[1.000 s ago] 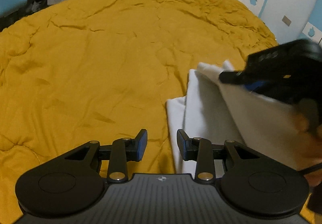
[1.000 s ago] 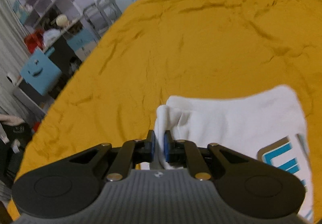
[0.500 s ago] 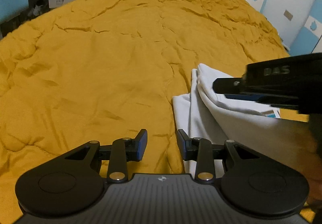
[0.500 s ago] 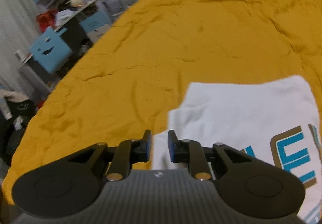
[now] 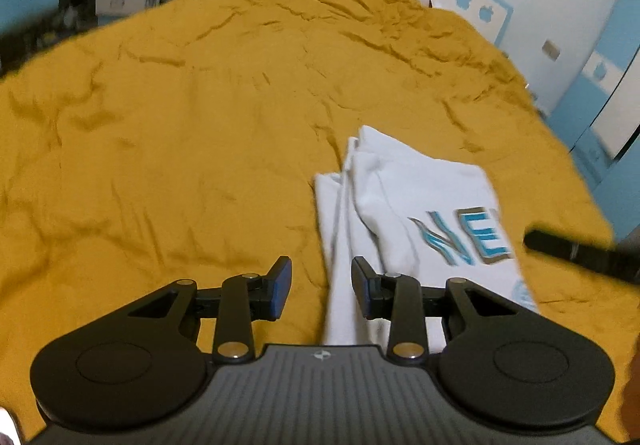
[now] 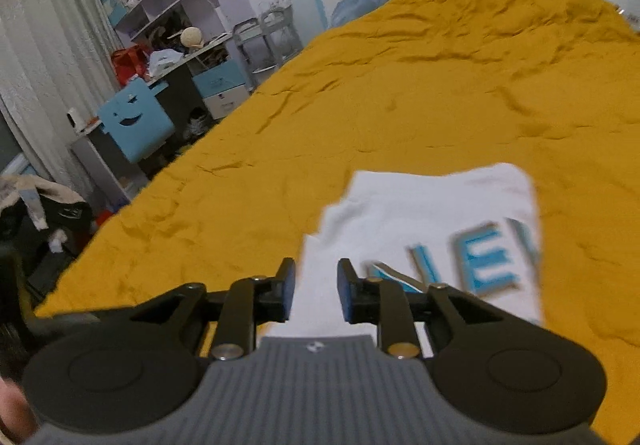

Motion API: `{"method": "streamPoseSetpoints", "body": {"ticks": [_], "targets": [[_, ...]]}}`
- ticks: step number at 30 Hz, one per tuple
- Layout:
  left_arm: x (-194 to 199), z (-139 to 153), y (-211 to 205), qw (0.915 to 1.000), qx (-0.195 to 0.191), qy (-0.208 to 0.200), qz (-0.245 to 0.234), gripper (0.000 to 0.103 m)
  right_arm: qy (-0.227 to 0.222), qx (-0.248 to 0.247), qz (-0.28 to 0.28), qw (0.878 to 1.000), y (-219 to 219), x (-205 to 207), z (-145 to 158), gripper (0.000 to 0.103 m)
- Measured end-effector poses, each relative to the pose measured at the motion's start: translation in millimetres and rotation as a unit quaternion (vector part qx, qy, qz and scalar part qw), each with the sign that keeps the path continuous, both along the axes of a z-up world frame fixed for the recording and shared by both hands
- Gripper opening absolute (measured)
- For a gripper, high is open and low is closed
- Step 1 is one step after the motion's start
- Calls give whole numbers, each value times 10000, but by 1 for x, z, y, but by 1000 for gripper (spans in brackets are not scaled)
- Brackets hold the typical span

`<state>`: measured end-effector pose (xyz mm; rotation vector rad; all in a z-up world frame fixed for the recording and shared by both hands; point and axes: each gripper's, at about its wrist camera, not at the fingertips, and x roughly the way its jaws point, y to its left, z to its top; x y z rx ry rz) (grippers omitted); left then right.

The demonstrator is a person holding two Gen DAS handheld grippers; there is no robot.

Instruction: Fold small clothes

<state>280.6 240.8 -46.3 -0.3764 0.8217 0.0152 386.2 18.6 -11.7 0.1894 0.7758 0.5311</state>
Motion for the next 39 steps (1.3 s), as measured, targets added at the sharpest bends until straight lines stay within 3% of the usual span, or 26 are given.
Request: {"method": "streamPoseSetpoints", "body": {"ticks": [3, 7, 11, 14, 15, 16, 18, 22, 25, 28, 29, 30, 31, 33, 35, 39], "targets": [[-13, 1, 0, 9989, -467, -57, 18, 41, 36, -293, -155, 9994, -26, -25, -12, 27], [-16, -10, -3, 9940, -1092, -34, 38, 60, 103, -757, -290, 9967, -52, -53, -38, 33], [-1, -32, -9, 9860, -1663, 98, -32, 61, 164, -1061, -366, 9935, -70, -70, -57, 43], [15, -51, -12, 9841, -1746, 317, 75, 61, 163, -1158, -295, 9927, -74, -77, -66, 50], [20, -57, -12, 9824, -1824, 380, 129, 54, 148, -1206, -296, 9922, -72, -78, -68, 51], [24, -59, -11, 9806, -1913, 384, 163, 38, 110, -1259, -281, 9916, -70, -77, -69, 52], [27, -54, -12, 9787, -2033, 275, 103, 23, 35, -1367, -256, 9903, -63, -77, -71, 58], [26, -21, -22, 9835, -1799, -195, -85, 16, -194, -1655, -111, 9860, -42, -70, -77, 68], [26, 2, -29, 9859, -1609, -409, -193, 15, -391, -2029, -213, 9782, -29, -60, -84, 69], [25, 7, -27, 9885, -1432, -439, -187, 15, -294, -2198, -675, 9728, -38, -51, -91, 58], [26, 5, -24, 9896, -1381, -359, -185, 15, -134, -2019, -788, 9761, -48, -48, -92, 34], [27, 1, -22, 9901, -1368, -270, -180, 15, 17, -1817, -800, 9801, -56, -46, -93, 22], [27, -4, -20, 9904, -1361, -175, -147, 15, 162, -1605, -729, 9842, -65, -45, -94, 21], [25, -17, -15, 9920, -1258, 48, -67, 15, 208, -1555, -580, 9859, -72, -50, -94, 6], [24, -33, -13, 9941, -1067, 202, -2, 15, 226, -1596, -498, 9857, -74, -56, -96, 0], [22, -61, -11, 9946, -914, 494, 40, 15, 328, -1468, -408, 9878, -80, -60, -108, 0]]}}
